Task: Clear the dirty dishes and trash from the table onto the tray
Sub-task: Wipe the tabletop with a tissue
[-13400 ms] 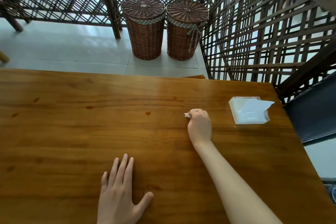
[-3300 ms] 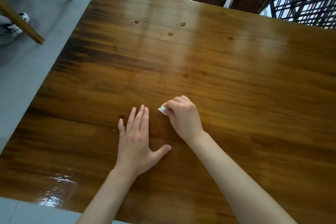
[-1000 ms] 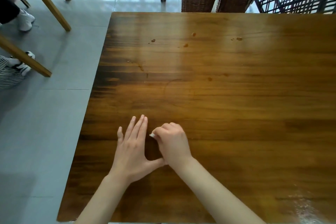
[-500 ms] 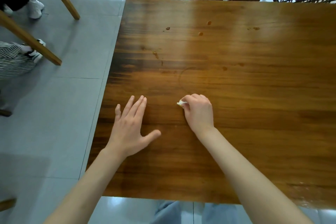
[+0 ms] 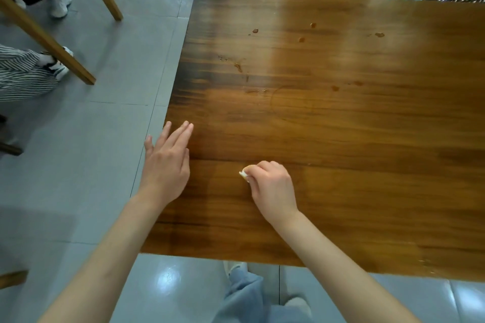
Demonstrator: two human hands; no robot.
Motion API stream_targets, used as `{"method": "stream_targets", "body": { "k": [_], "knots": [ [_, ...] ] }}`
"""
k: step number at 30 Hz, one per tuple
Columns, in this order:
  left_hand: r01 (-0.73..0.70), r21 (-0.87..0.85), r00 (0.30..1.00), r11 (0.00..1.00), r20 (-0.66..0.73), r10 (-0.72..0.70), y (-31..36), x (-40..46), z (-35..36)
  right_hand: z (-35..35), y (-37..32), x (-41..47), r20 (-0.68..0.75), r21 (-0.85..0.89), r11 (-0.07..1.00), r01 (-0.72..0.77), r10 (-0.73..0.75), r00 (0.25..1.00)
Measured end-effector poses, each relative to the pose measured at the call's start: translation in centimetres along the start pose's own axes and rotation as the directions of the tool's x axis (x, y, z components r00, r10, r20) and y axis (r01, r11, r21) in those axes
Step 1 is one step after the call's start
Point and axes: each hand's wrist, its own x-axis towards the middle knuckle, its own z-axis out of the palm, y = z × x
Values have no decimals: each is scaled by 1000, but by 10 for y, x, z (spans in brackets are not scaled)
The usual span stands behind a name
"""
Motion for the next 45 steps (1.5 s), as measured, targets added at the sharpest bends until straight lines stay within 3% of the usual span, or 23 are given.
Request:
{"method": "stream_targets", "body": {
  "k": [12, 16, 19, 22, 28, 36, 40, 45],
  "knots": [
    [72, 119, 997, 990, -27, -69, -13, -20, -13, -14, 6, -30, 73, -9, 989, 148, -147, 986],
    [71, 65, 997, 995, 1, -71, 1, -34, 0, -17, 13, -27, 103, -93, 977, 194, -185, 977],
    [76, 37, 996, 996, 41, -78, 16, -38, 12, -32, 35, -25, 44, -137, 986, 97, -92, 995],
    [73, 6, 996, 997, 57, -73, 34, -31, 25, -59, 76, -16, -49, -198, 975, -97, 89, 995],
    [43, -42, 997, 998, 68, -40, 66, 1, 39, -94, 139, 11, -153, -196, 889, -413, 389, 909],
    [-14, -3, 997, 1000, 71, 15, 78, 55, 53, -83, 134, 14, -259, -122, 845, -521, 480, 838],
    [37, 48, 996, 998, 78, -41, 77, 67, 61, -74, 120, 19, -204, -106, 891, -441, 415, 887],
    [107, 60, 991, 992, 70, -111, 73, 86, 69, -50, 91, 52, -104, -102, 983, -153, 143, 984]
  ]
}}
